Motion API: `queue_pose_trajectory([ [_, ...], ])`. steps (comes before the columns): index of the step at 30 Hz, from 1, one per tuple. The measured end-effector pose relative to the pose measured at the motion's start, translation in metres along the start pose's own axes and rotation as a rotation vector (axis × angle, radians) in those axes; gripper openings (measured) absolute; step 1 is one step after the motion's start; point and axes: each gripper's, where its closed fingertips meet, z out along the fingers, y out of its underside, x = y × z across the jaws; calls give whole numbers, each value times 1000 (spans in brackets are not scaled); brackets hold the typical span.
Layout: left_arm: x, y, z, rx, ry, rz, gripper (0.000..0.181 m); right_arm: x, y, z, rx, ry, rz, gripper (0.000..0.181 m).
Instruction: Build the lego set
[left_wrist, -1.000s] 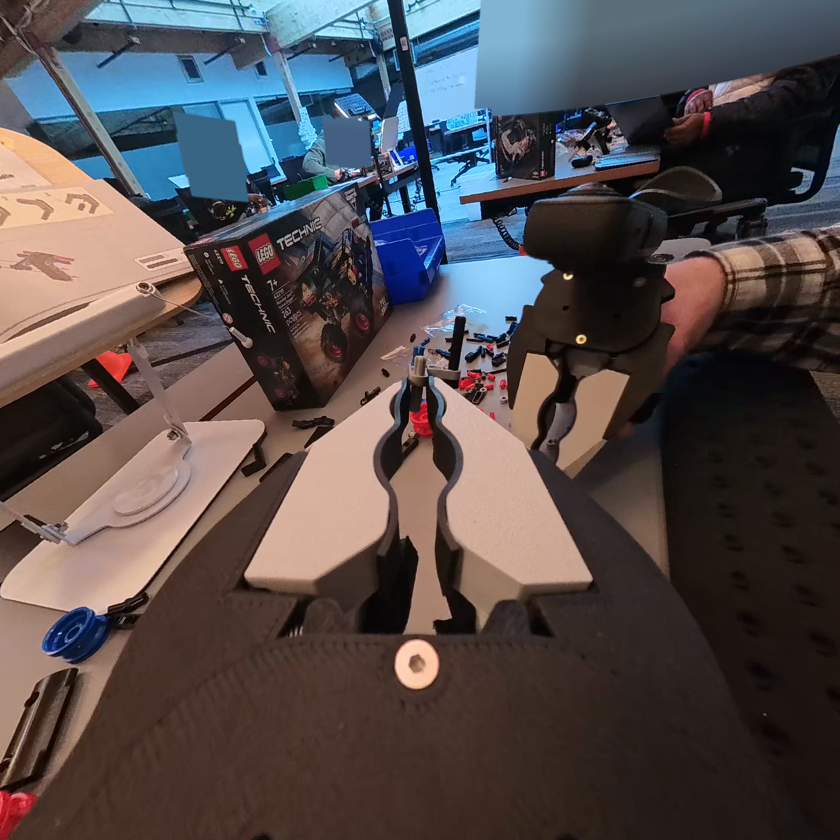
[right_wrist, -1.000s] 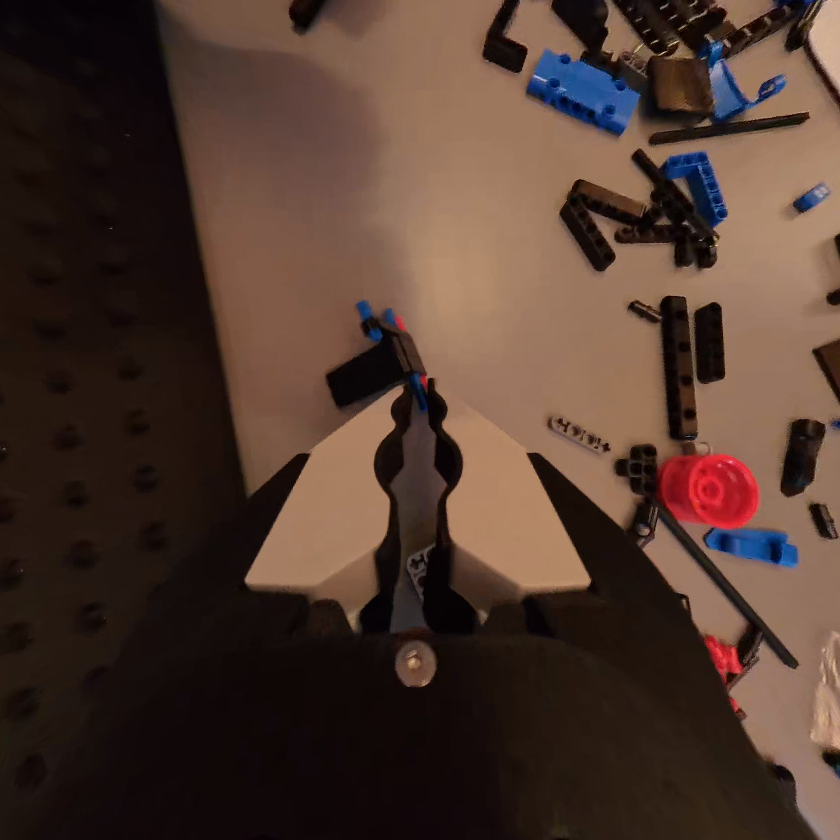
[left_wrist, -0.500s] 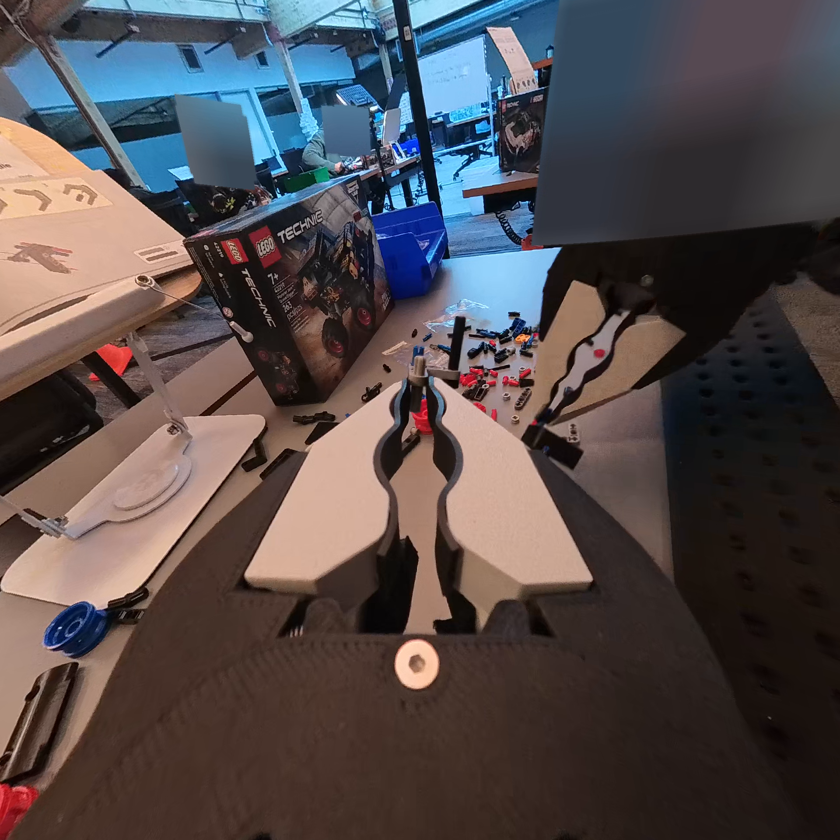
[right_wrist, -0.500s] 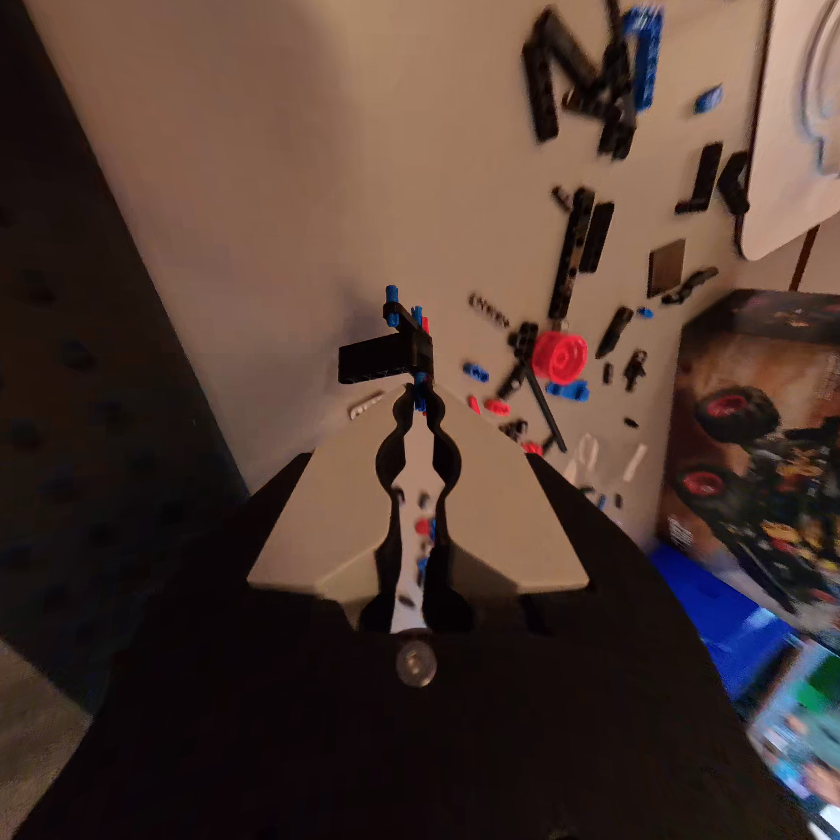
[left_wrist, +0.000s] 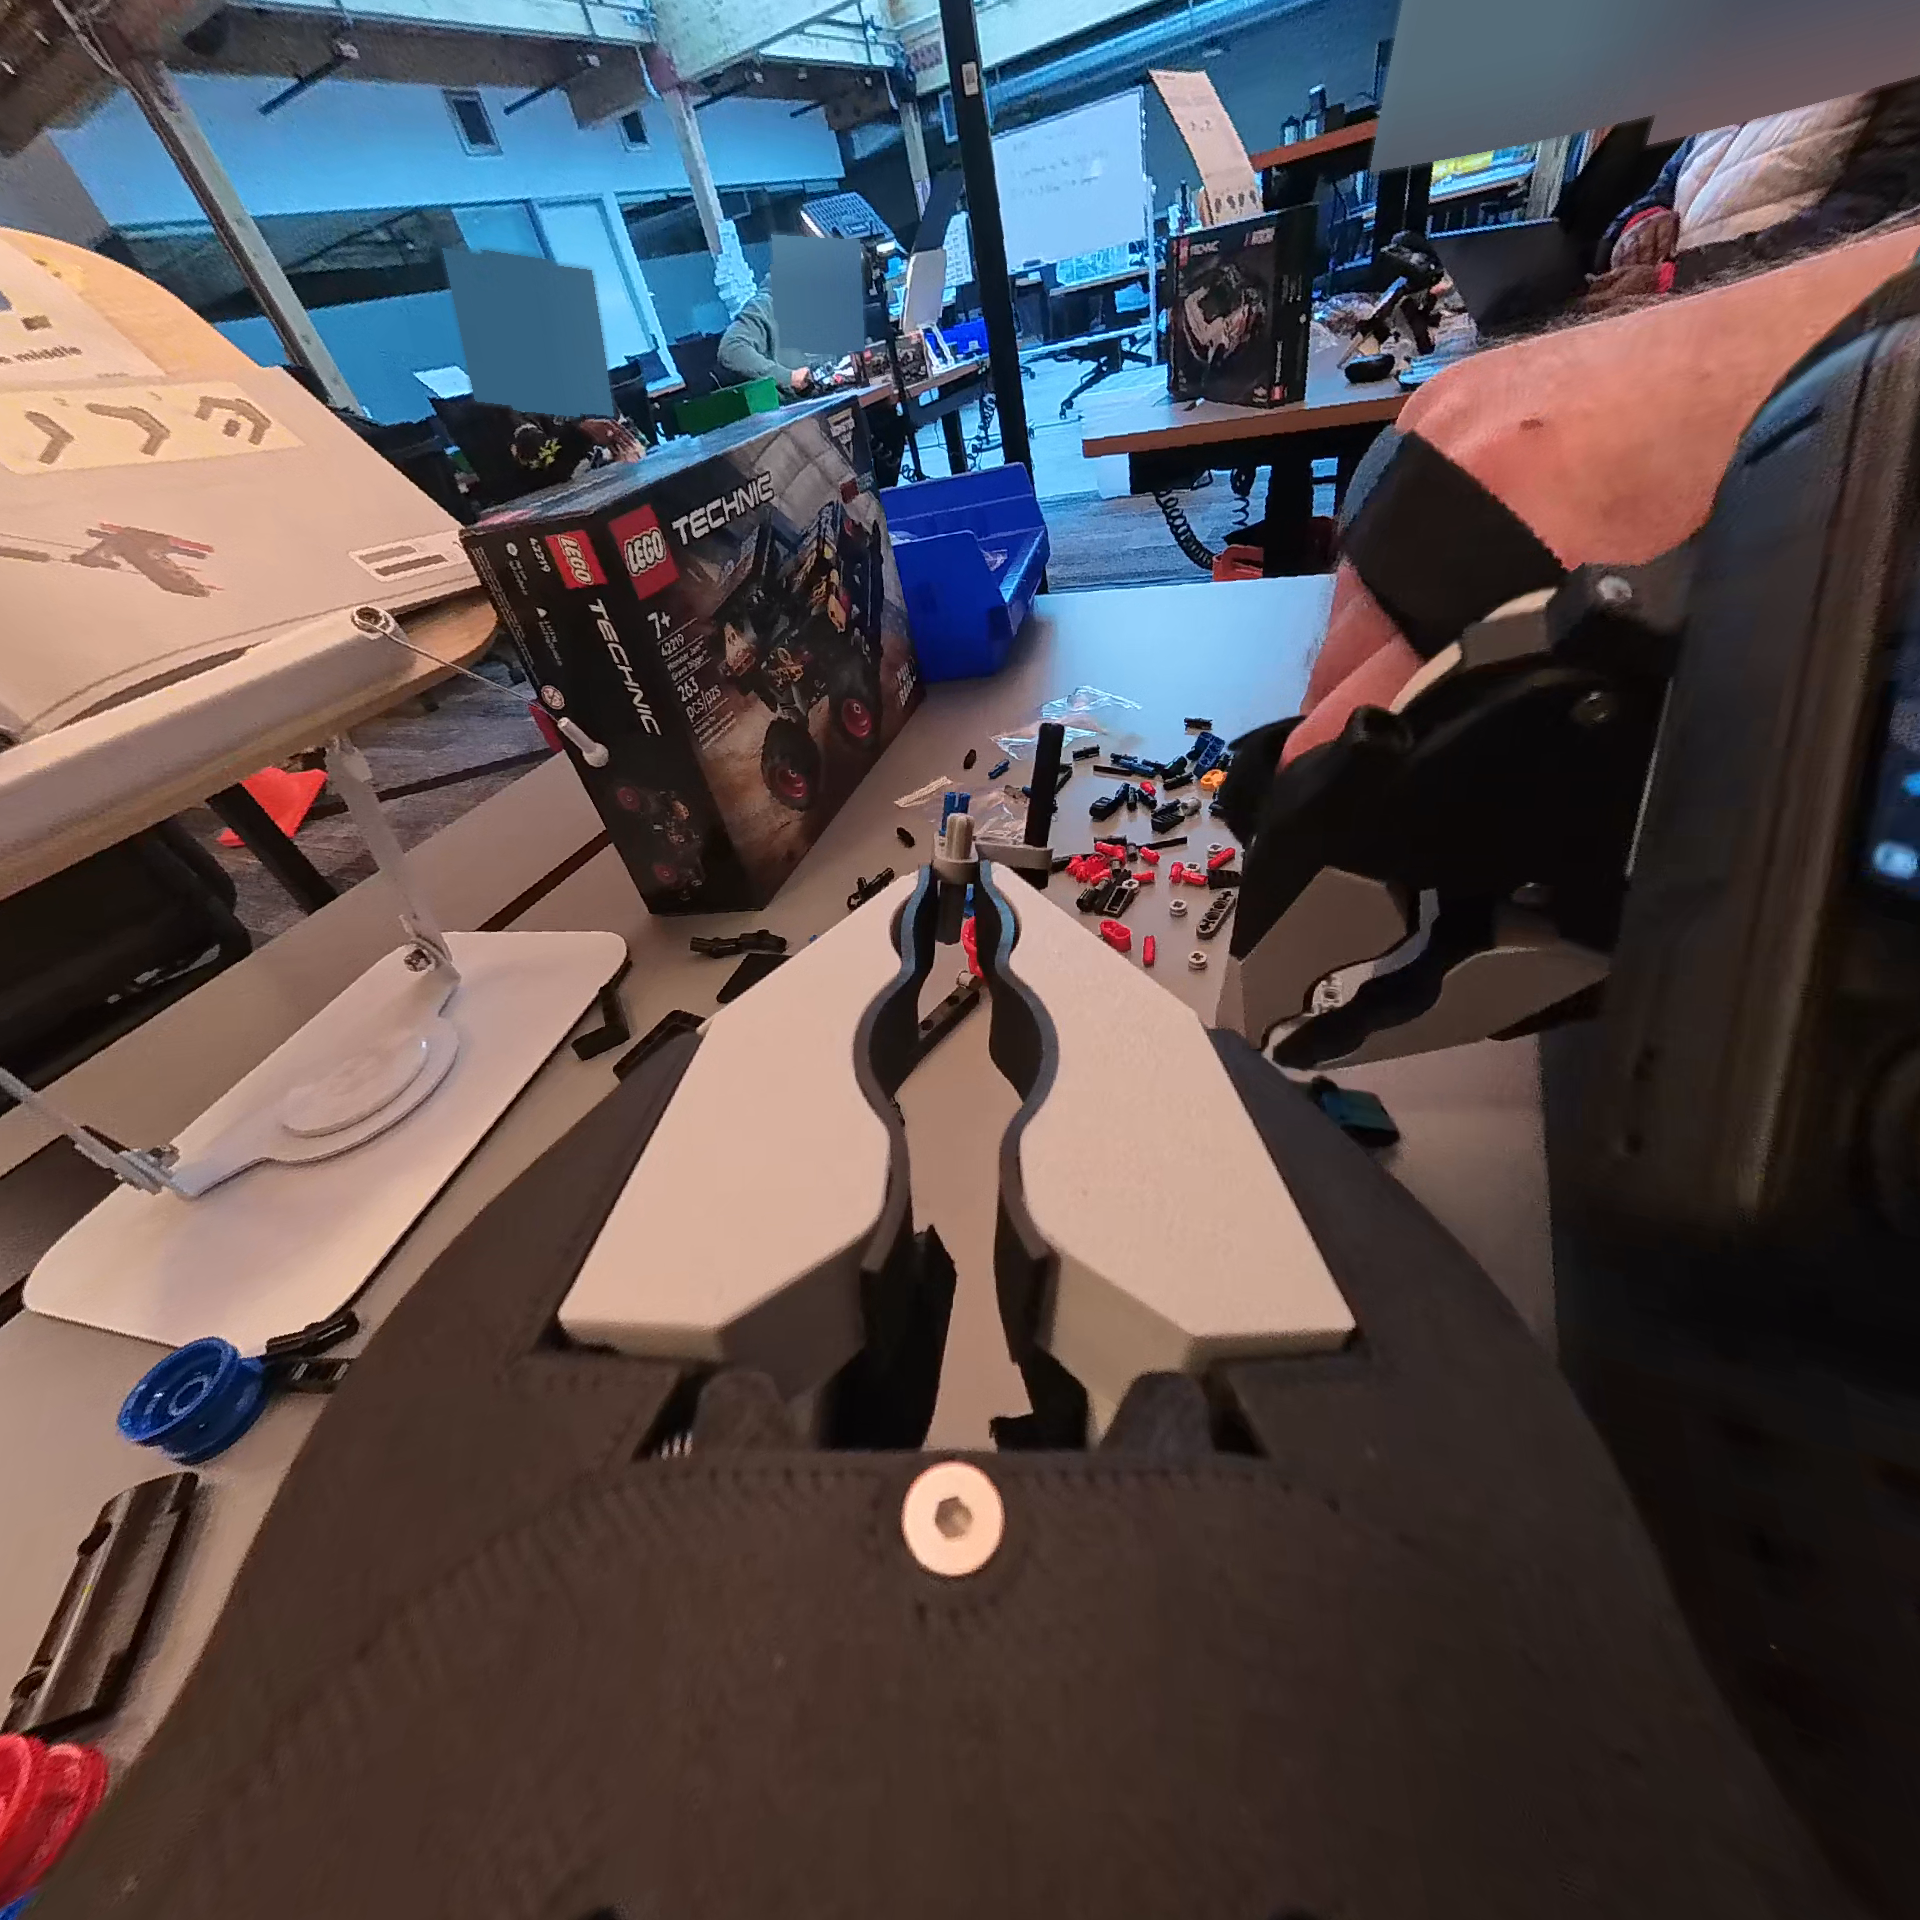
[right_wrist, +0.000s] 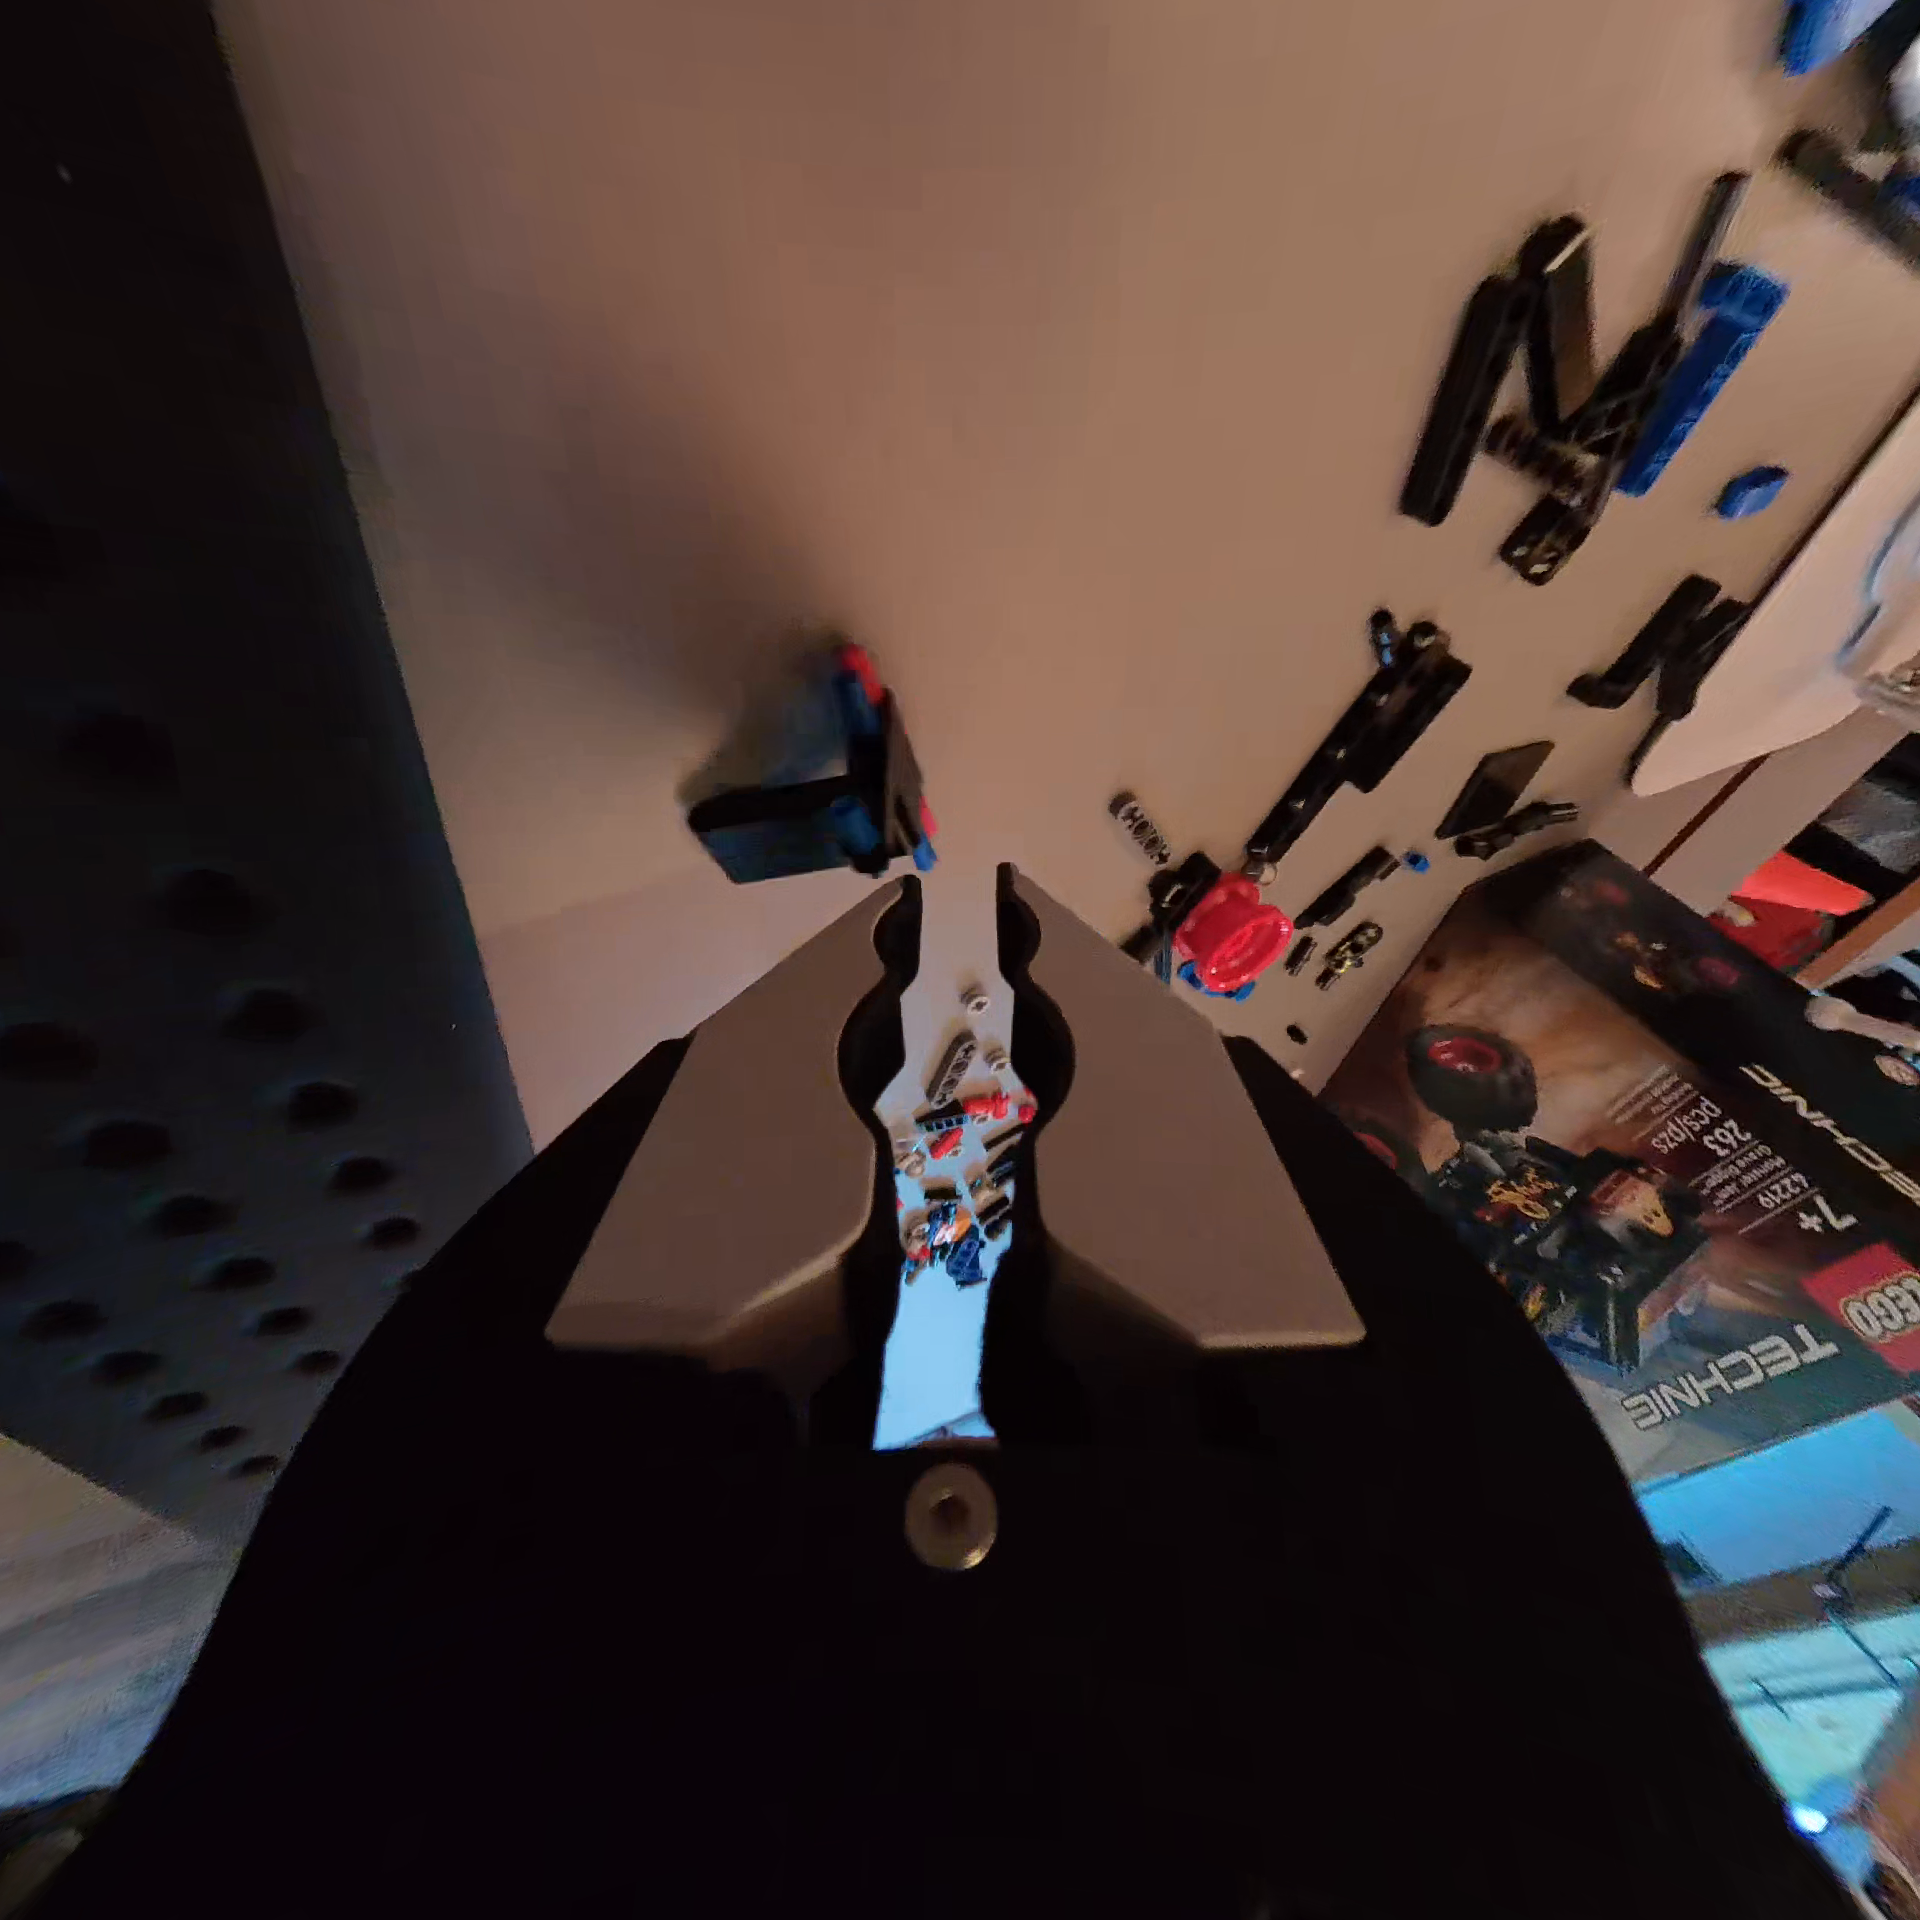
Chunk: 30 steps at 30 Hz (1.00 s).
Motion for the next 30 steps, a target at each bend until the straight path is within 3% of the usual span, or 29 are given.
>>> queue_pose_trajectory([
  [8,-3,0,-2,3,-4,-16,4,12,4,-21,339,-88,255,19],
  [16,1,5,2,-22,12,-19,4,5,6,-17,681,-253,435,22],
  [30,7,11,7,-48,43,-9,4,-9,-11,14,809,-329,343,7],
])
